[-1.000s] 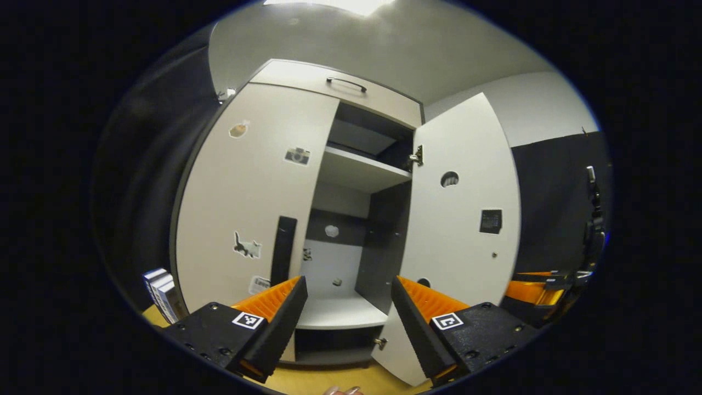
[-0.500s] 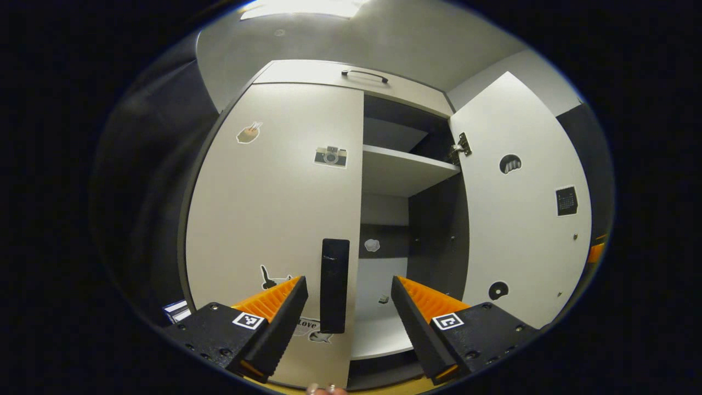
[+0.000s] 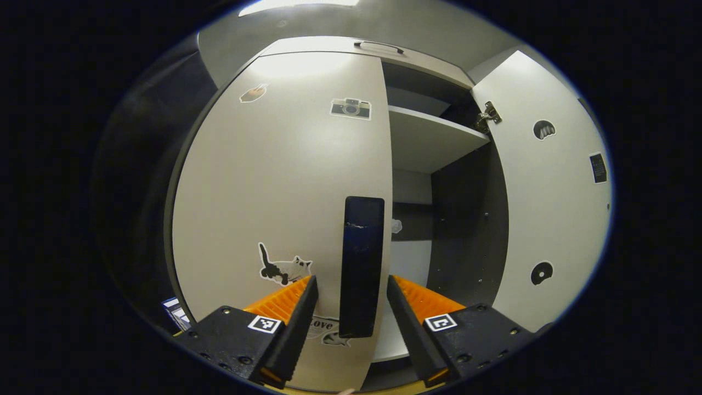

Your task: Open the right door of the double-door shoe cabinet with the right hand, and open the left door with the left hand.

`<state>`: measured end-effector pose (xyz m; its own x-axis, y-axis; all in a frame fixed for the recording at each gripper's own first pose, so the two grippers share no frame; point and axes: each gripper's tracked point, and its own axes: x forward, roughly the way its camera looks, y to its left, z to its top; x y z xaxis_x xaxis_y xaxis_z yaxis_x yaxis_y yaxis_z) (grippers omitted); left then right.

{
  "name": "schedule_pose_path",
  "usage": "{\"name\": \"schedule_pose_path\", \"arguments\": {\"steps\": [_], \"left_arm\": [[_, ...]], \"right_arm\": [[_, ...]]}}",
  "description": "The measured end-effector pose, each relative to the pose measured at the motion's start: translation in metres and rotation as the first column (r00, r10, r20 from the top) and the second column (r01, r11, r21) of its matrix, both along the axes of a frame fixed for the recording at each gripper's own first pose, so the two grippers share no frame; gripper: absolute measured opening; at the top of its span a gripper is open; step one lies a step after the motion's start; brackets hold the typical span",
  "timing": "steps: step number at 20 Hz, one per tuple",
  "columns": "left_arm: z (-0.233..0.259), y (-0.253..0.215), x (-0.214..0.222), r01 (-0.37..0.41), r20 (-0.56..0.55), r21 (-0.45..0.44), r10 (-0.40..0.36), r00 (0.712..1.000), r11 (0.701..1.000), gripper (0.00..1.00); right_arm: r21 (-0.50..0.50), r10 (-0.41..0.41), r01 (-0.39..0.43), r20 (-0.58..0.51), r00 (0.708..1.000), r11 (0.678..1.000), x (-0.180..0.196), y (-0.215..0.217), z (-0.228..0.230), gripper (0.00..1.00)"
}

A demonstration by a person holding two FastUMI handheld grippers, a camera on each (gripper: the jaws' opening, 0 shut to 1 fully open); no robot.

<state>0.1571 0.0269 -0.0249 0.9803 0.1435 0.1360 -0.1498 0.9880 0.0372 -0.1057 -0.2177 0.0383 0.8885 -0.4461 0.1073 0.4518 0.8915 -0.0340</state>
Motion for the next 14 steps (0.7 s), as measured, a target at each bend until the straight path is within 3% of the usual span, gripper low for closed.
{"name": "schedule_pose_path", "arguments": {"steps": [4,5,8,9,12,14], "left_arm": [[-0.0079,-0.0059,0.0035,0.028,-0.026,-0.019,-0.029,0.999,0.999,0.52],[-0.0074,-0.0056,0.0043,0.029,-0.026,-0.01,-0.029,0.999,1.0,0.41],[-0.0062,-0.0064,0.0042,0.03,-0.031,-0.007,-0.03,0.999,1.0,0.35],[-0.0069,-0.0064,0.0041,0.032,-0.034,-0.019,-0.033,0.999,0.999,0.32],[-0.0079,-0.0063,0.0039,0.029,-0.047,-0.017,-0.03,0.998,0.999,0.25],[-0.0087,-0.0062,0.0031,0.025,-0.059,-0.009,-0.025,0.998,1.0,0.22]], "right_arm": [[0.01,0.013,-0.013,-0.033,0.999,1.0,0.006,0.0075,-0.0106,1.0],[0.01,0.016,-0.016,-0.037,0.999,1.0,0.0071,0.008,-0.0122,0.98],[0.006,0.015,-0.015,-0.041,0.999,1.0,0.0053,0.0086,-0.0119,0.94],[0.006,0.013,-0.012,-0.042,0.999,1.0,0.0055,0.0073,-0.0117,0.98],[0.017,0.011,-0.01,-0.036,0.999,1.0,0.0016,0.0041,-0.0112,0.94],[0.022,0.015,-0.014,-0.03,0.999,1.0,0.0003,0.0028,-0.0094,0.98]]}}
